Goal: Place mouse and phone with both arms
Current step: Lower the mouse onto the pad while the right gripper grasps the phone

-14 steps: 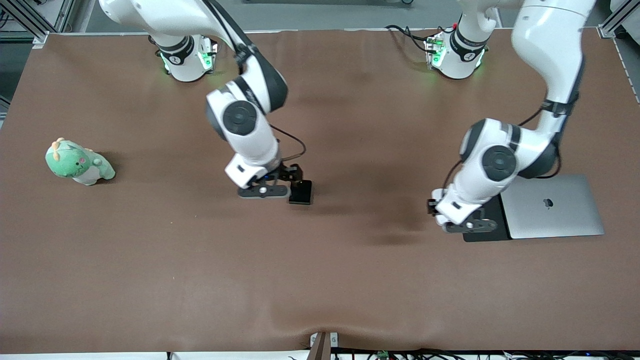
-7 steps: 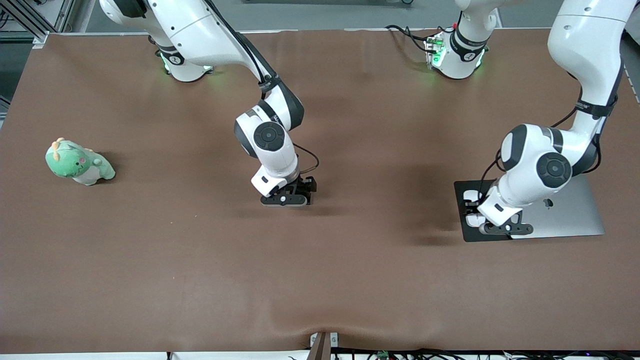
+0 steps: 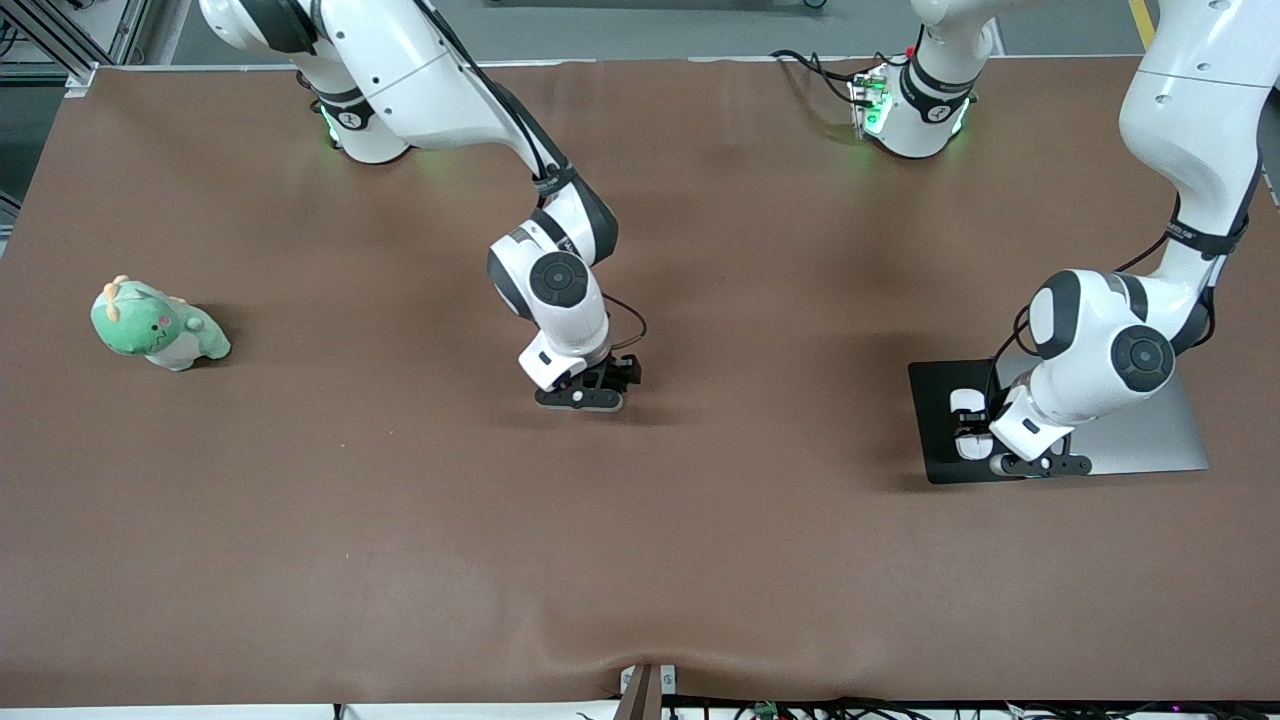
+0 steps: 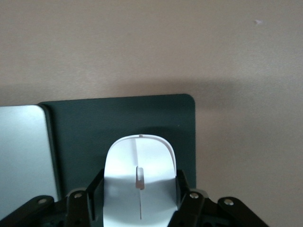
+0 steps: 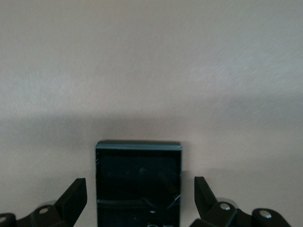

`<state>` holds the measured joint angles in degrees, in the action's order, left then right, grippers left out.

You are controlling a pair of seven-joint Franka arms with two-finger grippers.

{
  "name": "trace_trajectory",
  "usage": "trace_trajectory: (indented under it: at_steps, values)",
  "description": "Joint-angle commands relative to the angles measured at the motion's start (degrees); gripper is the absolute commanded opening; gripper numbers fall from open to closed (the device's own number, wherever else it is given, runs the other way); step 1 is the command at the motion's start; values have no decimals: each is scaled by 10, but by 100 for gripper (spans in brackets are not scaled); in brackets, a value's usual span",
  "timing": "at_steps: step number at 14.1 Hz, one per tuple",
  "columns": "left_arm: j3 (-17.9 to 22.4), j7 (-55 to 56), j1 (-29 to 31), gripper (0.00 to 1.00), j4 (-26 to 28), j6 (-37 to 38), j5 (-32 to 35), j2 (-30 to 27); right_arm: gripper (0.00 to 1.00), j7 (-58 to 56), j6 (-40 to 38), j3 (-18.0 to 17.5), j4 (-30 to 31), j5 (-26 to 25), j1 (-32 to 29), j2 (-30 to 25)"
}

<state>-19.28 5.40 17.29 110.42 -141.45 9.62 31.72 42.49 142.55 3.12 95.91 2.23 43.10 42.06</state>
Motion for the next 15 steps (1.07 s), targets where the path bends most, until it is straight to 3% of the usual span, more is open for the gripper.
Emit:
trace_trajectory:
  at_steps: [1, 5, 8, 9, 10, 11, 12, 15]
  values:
    - [-2, 9, 1, 44, 9, -35, 12, 14, 100, 18, 9, 7, -7, -9, 13, 11]
    - [-1, 16, 0, 46, 21, -61, 15, 23, 100, 18, 12, 8, -7, -9, 17, 22]
    - [-1, 17, 1, 58, 17, -62, 25, 29, 100, 12, 12, 8, -9, -12, 15, 23]
    - [-1, 17, 0, 84, 17, -62, 25, 29, 81, 9, 12, 8, -9, -31, 12, 25]
    - [-1, 18, -2, 100, 17, -61, 25, 25, 35, 9, 10, 7, -11, -47, 6, 25]
    - [-1, 17, -4, 100, 16, -59, 26, 18, 5, 12, 8, 7, -12, -47, 5, 23]
    - [-1, 18, -5, 100, 15, -58, 26, 8, 0, 9, 0, 7, -20, -45, 0, 19]
    - [-8, 18, -9, 100, 12, -45, 26, -24, 0, 2, -73, 7, -24, -45, -32, -19]
